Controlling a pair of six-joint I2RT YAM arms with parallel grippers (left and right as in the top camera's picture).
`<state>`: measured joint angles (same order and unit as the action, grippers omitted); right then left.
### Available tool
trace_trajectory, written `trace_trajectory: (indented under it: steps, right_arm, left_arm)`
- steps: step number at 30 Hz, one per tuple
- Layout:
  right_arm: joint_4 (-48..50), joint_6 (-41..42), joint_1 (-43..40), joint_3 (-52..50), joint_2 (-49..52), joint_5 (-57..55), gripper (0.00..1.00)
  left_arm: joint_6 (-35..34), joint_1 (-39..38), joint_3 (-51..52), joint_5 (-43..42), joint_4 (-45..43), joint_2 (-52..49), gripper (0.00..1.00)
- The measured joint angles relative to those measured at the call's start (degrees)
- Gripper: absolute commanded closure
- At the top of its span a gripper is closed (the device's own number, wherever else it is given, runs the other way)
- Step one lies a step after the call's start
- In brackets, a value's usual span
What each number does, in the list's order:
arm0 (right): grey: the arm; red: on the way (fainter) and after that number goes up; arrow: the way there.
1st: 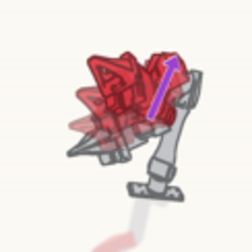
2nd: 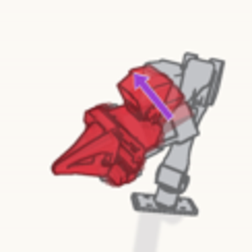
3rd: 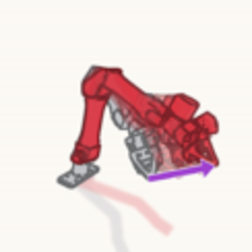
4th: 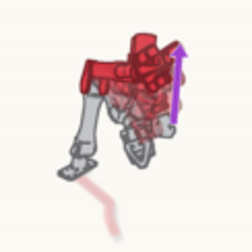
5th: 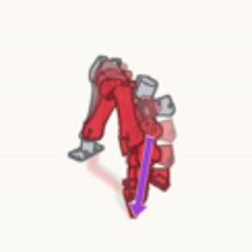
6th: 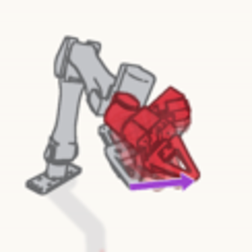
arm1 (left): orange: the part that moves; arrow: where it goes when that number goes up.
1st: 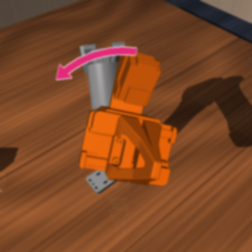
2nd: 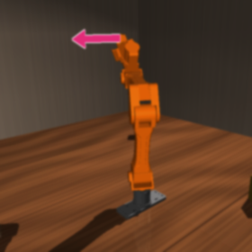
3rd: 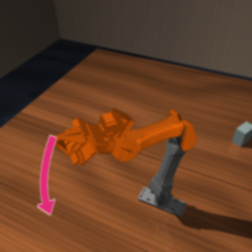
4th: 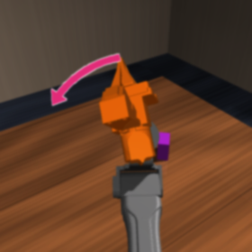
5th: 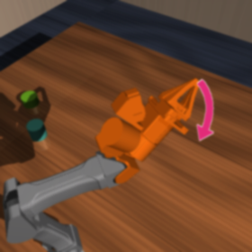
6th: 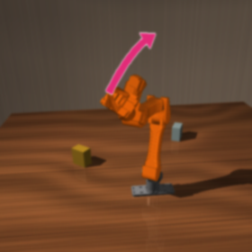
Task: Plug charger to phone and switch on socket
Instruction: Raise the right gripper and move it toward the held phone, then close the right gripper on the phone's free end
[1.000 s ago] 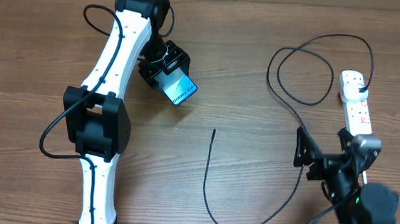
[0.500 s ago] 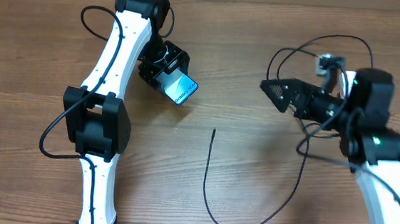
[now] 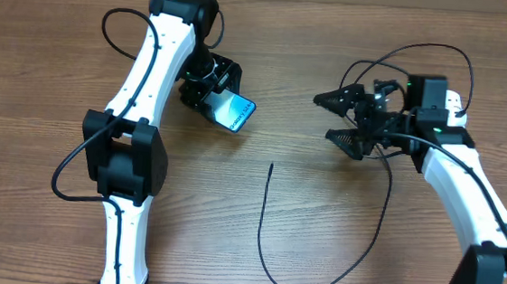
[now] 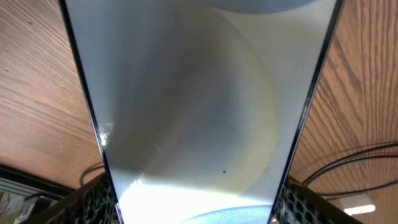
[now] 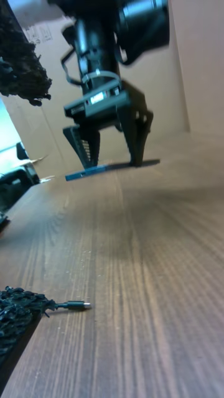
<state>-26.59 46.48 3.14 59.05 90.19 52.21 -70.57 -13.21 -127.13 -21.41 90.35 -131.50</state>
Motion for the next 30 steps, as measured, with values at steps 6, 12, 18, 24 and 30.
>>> trace_trajectory:
  steps: [6,12,18,24,30]
  right_arm:
    - [1.9,0.9,4.4,0.0,1.2,-0.9,0.00]
    - [3.6,1.2,7.5,0.0,1.2,-3.9,0.00]
    - [5.4,1.3,10.2,0.0,1.2,-8.7,0.00]
    - [6.8,1.3,13.4,0.0,1.2,-12.1,0.01]
    - [8.0,1.5,15.6,0.0,1.2,-14.4,0.28]
  left_arm:
    - [-3.1,-2.4,0.0,0.0,-0.6,0.0,0.96]
    - [-7.6,-4.2,0.0,-0.8,-0.7,0.0,0.96]
    - [-11.8,-4.9,0.0,-4.6,-2.1,0.0,0.96]
    - [-13.5,-5.7,0.0,-7.6,-2.6,0.0,0.96]
    - [-13.8,-6.7,0.0,-9.7,-2.9,0.0,0.96]
